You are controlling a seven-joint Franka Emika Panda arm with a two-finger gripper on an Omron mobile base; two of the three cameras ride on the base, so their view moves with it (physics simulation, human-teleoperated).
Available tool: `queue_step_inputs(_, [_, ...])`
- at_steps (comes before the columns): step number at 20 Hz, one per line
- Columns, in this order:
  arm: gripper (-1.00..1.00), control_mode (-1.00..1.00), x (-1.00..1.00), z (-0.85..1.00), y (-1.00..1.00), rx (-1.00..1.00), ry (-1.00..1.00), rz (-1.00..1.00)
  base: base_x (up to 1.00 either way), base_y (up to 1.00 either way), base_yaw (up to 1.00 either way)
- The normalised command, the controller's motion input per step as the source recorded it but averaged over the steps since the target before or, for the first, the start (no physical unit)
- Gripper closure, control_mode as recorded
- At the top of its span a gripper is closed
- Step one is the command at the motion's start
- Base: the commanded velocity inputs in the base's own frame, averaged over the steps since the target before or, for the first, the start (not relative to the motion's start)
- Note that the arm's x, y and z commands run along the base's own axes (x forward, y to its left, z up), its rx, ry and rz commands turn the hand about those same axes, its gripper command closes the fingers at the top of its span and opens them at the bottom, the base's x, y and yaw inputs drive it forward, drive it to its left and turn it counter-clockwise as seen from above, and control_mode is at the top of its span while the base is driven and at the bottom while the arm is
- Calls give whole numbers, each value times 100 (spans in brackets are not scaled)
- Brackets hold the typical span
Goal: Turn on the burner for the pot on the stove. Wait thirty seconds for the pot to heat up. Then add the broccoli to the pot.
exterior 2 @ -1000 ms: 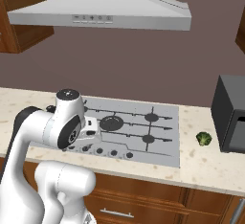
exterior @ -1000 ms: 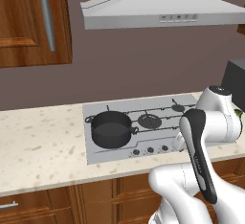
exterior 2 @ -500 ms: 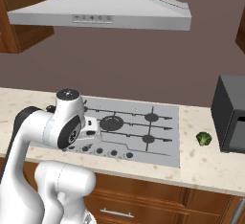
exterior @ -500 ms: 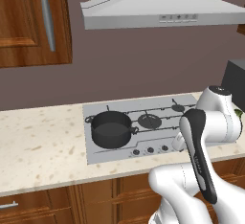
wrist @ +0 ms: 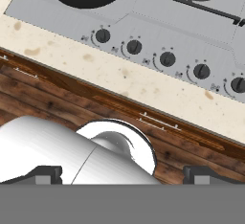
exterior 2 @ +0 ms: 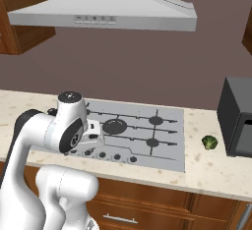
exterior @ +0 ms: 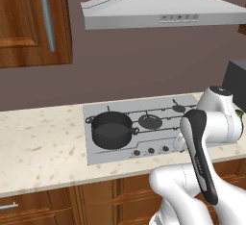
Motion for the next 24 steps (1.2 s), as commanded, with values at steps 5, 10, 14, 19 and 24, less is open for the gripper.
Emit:
queue_step_inputs(5, [-100, -100, 0, 0, 0, 0, 0, 0, 0, 0, 0])
queue_step_inputs(10, [-100, -100, 0, 0, 0, 0, 0, 0, 0, 0, 0])
queue_step_inputs(14, [-100, -100, 0, 0, 0, 0, 0, 0, 0, 0, 0])
queue_step_inputs(19, [-100, -100, 0, 0, 0, 0, 0, 0, 0, 0, 0])
queue_step_inputs(24, [-100, -100, 0, 0, 0, 0, 0, 0, 0, 0, 0])
